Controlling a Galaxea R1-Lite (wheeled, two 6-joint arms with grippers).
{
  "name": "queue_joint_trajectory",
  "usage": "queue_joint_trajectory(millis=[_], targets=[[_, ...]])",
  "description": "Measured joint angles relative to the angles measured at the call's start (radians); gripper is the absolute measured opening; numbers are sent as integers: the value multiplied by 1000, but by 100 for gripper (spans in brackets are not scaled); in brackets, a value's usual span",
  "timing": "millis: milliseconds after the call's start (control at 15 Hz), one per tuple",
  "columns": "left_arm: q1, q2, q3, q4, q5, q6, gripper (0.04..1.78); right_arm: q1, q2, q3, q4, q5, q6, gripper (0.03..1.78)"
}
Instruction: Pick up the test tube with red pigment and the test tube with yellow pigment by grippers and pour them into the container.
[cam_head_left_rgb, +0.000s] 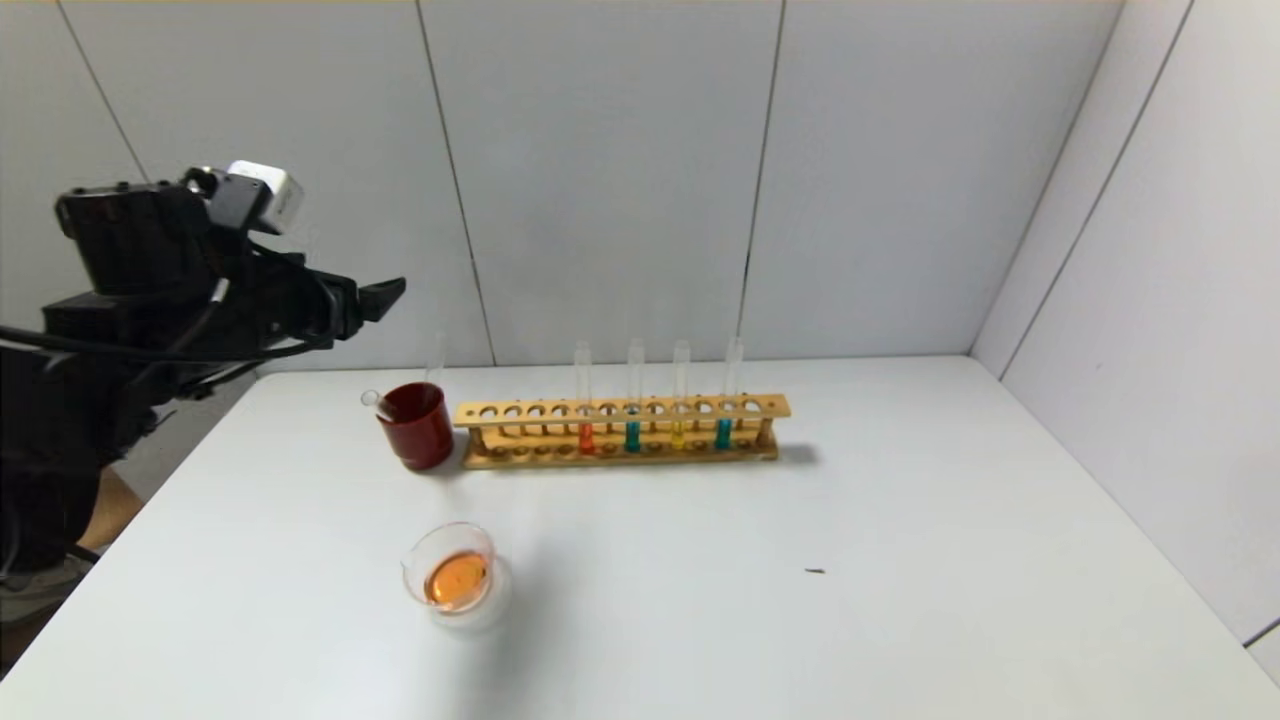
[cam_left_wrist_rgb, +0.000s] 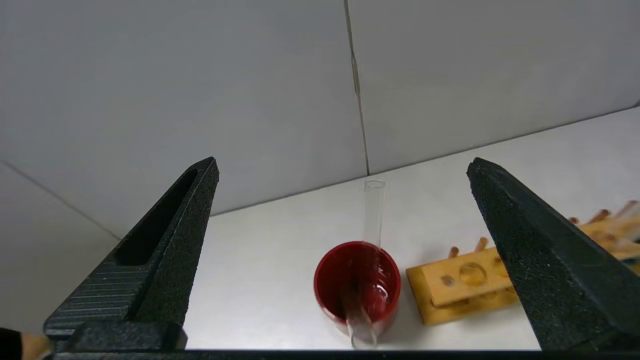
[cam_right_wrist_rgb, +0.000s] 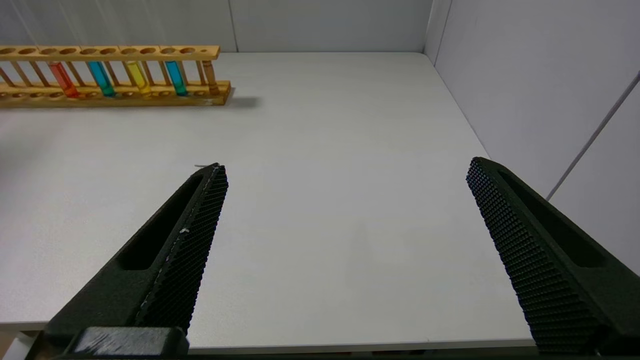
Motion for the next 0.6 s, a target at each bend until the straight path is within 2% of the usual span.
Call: queue_joint_trajectory(millis=[600], targets=[[31, -779, 485, 57, 7, 19, 175, 0, 0, 0, 0, 0, 0, 175]])
